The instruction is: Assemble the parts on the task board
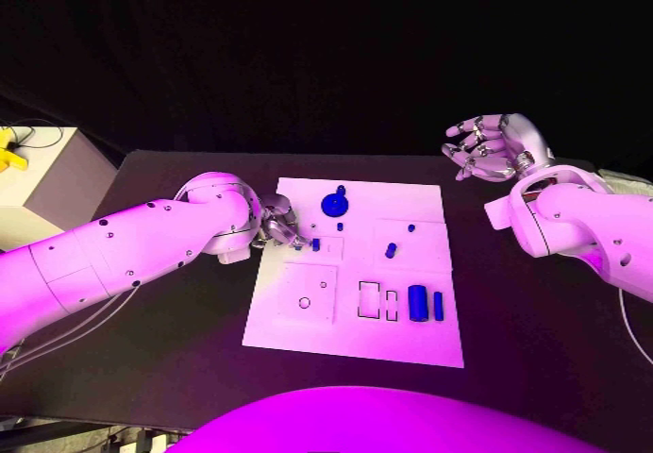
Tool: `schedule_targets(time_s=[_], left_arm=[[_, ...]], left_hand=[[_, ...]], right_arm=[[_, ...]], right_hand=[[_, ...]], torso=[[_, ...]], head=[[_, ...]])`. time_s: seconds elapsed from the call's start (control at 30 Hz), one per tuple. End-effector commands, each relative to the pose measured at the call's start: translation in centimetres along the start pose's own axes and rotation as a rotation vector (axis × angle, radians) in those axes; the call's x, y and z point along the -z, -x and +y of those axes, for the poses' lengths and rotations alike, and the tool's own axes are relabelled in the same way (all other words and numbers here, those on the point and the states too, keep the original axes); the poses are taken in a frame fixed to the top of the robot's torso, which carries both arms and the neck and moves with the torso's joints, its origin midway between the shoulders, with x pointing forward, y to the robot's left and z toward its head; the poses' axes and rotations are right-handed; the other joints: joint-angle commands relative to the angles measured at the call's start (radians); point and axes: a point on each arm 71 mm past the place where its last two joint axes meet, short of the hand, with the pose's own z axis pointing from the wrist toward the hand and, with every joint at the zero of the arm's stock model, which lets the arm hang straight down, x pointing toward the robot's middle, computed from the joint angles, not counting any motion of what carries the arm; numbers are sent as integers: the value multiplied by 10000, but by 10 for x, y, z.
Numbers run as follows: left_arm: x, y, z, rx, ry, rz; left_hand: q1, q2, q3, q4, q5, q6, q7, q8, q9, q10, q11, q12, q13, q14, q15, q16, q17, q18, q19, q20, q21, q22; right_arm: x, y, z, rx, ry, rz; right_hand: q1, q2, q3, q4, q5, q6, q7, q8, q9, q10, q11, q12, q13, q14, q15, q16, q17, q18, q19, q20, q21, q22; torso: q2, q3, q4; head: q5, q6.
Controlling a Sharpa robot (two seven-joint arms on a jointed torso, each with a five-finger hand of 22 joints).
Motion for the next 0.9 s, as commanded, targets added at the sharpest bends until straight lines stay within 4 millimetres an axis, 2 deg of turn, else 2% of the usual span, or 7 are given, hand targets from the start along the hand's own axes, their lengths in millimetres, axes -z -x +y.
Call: schedule_targets(time_s=[0.03,0.27,0.5,0.57,0.67,0.9], left_arm=[[-1,-3,2,-115,93,43],[1,-2,3,-30,48,-108],[5,2,-1,122,-134,-287],[6,3,-1,160,-169,-330],[8,5,-2,220,-218,-393],[13,11,-6,425,-437,-617]], left_hand=[[-134,16,-178,0,32,-20,83,-60,-14,-75,18,33,-19,389,-20,-10,815,-122,-7,-3,-72,-15],[-238,43,-489,1,36,-71,98,-80,-26,-185,32,-21,-152,341,-9,-58,706,-99,-82,5,-141,-139],[-96,211,-893,-5,90,-488,226,-161,-32,-782,143,-264,-772,228,77,-153,488,-61,-241,71,-280,-361],[-38,263,-914,-6,113,-561,252,-184,-45,-857,165,-282,-840,216,95,-162,464,-50,-279,87,-313,-418],[225,470,-801,-18,185,-676,293,-210,-79,-984,205,-278,-919,182,136,-184,404,-32,-337,128,-362,-496],[311,493,-758,-18,191,-702,304,-214,-89,-1042,214,-289,-973,162,145,-201,361,-24,-364,139,-383,-534]], right_arm=[[0,0,0,-15,81,80],[1,0,-1,-7,49,76],[2,0,-2,-6,21,82],[2,0,-2,-6,16,85],[2,0,-3,-5,7,86],[3,0,-4,-7,-13,101]], right_hand=[[-89,1,-30,43,59,27,45,52,12,-85,13,-54,-16,68,24,-48,14,104,55,-5,-42,-9],[-98,2,-31,46,61,22,45,51,12,-88,14,-54,-20,66,25,-59,16,103,55,-4,-50,-17],[-98,2,-31,46,61,22,45,51,12,-88,14,-54,-20,66,25,-59,16,103,55,-4,-50,-17],[-98,2,-31,46,61,22,45,51,12,-88,14,-54,-20,66,25,-59,16,103,55,-4,-50,-17],[-98,2,-31,46,61,22,45,51,12,-88,14,-54,-20,66,25,-59,16,103,55,-4,-50,-17],[-98,2,-31,46,61,22,45,51,12,-88,14,-54,-20,66,25,-59,16,103,55,-4,-50,-17]], torso=[[3,3,0],[5,-11,4],[5,-14,0],[6,-10,1],[6,-6,1],[1,-3,-1]], head=[[8,1],[-32,1],[-42,1],[-46,1],[-35,1],[-41,1]])
